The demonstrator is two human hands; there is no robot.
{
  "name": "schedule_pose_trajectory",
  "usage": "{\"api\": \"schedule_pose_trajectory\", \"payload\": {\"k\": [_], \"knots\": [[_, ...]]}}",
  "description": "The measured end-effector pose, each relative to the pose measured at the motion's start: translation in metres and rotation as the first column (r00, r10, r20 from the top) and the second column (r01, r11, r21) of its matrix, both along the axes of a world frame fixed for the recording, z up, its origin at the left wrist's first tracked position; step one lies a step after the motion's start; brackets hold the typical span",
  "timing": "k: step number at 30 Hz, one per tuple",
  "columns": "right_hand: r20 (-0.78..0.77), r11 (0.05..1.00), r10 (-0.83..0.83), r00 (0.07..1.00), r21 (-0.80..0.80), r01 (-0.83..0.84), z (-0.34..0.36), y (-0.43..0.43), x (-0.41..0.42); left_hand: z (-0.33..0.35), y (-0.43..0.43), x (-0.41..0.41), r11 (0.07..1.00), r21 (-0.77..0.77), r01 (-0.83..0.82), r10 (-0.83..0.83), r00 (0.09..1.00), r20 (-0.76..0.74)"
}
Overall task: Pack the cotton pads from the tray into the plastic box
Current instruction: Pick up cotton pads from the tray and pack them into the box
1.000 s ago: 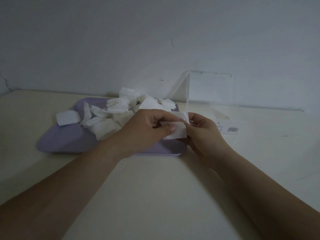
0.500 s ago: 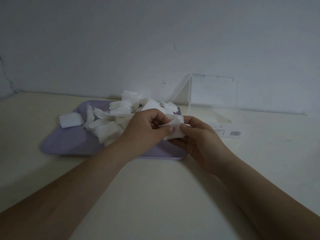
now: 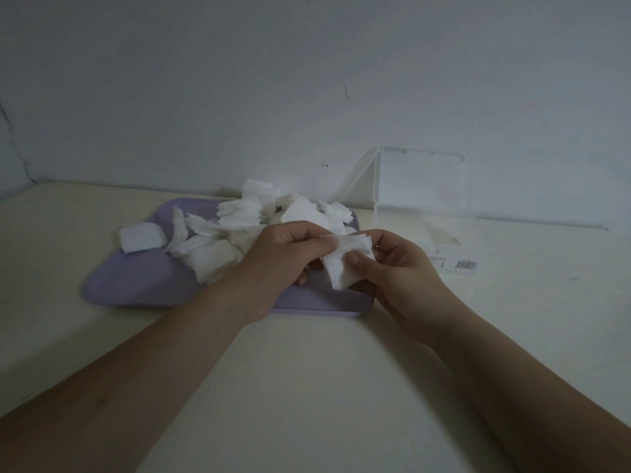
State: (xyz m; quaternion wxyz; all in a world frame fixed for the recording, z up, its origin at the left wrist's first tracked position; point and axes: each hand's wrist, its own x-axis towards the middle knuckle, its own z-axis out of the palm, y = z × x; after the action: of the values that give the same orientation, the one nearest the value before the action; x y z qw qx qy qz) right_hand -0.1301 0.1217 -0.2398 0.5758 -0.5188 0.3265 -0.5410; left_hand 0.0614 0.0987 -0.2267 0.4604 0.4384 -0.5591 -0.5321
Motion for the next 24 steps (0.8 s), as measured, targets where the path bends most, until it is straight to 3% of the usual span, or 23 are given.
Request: {"api": "schedule_pose_trajectory", "payload": {"k": [8, 13, 16, 19, 21, 24], "knots": [[-0.063, 0.999, -0.044, 0.997, 0.002, 0.044, -0.001, -0.001, 0.001, 0.004, -0.003, -0.001, 0.994, 0.097, -0.046, 0.063, 0.982, -0.176], [-0.169, 0.976, -0.217, 0.961, 0.001, 0.220, -0.006, -0.003, -0.001, 0.005, -0.007, 0.005, 0.963, -0.072, -0.260, 0.250, 0.960, -0.126], [-0.232, 0.933, -0.359, 0.904, -0.051, 0.357, -0.007, -0.005, -0.005, 0.013, -0.005, 0.009, 0.977, -0.178, -0.116, 0.090, 0.985, -0.149], [-0.207, 0.936, -0.347, 0.915, -0.022, 0.350, -0.005, -0.005, -0.004, 0.012, 0.004, 0.002, 0.974, -0.203, 0.095, -0.114, 0.990, -0.081], [-0.151, 0.960, -0.271, 0.951, 0.024, 0.278, -0.002, -0.004, -0.002, 0.004, 0.007, -0.006, 0.979, -0.180, 0.092, -0.101, 0.994, -0.039], [-0.030, 0.984, -0.163, 0.986, 0.066, 0.165, 0.002, 0.000, 0.003, -0.004, 0.006, -0.009, 0.993, -0.113, 0.029, -0.040, 0.995, -0.093]]}}
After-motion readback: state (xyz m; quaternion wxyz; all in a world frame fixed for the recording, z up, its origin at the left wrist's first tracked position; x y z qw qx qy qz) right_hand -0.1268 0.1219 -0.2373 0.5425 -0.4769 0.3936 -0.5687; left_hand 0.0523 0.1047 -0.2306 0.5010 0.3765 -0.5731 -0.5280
